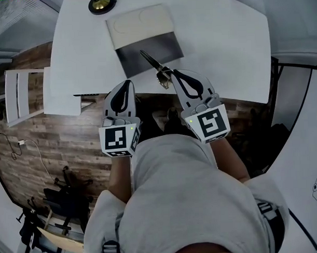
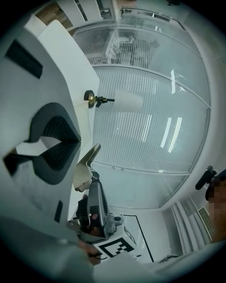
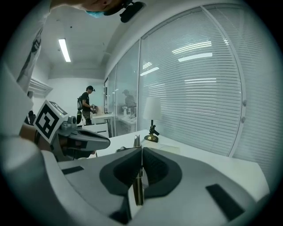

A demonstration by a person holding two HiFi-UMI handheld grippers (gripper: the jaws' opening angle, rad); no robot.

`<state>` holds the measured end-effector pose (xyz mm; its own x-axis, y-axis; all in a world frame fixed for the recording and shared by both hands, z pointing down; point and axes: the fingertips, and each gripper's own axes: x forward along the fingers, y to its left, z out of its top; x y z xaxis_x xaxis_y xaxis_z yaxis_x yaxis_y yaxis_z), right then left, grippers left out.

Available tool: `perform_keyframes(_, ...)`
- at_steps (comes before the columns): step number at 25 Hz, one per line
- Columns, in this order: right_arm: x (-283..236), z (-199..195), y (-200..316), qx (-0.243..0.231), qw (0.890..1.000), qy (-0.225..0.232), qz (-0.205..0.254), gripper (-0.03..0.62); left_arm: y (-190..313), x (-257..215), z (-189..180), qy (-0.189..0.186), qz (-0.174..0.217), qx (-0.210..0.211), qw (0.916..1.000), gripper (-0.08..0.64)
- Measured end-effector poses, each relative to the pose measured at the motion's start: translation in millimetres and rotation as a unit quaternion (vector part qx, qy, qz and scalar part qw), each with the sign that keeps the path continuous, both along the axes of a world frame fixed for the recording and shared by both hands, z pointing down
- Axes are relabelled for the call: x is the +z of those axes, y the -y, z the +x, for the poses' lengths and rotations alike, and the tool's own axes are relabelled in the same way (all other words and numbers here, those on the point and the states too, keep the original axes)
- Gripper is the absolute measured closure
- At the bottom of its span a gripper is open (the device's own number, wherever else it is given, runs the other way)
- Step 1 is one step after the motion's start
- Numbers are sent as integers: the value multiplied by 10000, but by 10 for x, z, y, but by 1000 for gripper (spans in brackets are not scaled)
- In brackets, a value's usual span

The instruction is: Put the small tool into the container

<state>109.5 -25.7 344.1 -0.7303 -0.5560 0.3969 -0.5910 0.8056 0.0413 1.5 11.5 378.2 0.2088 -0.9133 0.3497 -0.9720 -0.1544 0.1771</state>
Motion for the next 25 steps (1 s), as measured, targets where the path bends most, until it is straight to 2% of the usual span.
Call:
perform_keyframes(9, 236, -167, 50, 236, 9980, -568, -111, 561, 228, 305, -165, -120, -246, 464, 9986, 535)
perform_keyframes(17, 414, -329, 44, 452, 9952, -788, -361, 561, 328, 514, -286, -191, -460, 783, 9957, 535)
perform_keyframes(25, 574, -531, 108, -114, 9813, -1909, 236, 561, 411, 709, -409, -283, -618, 1013, 9925, 535)
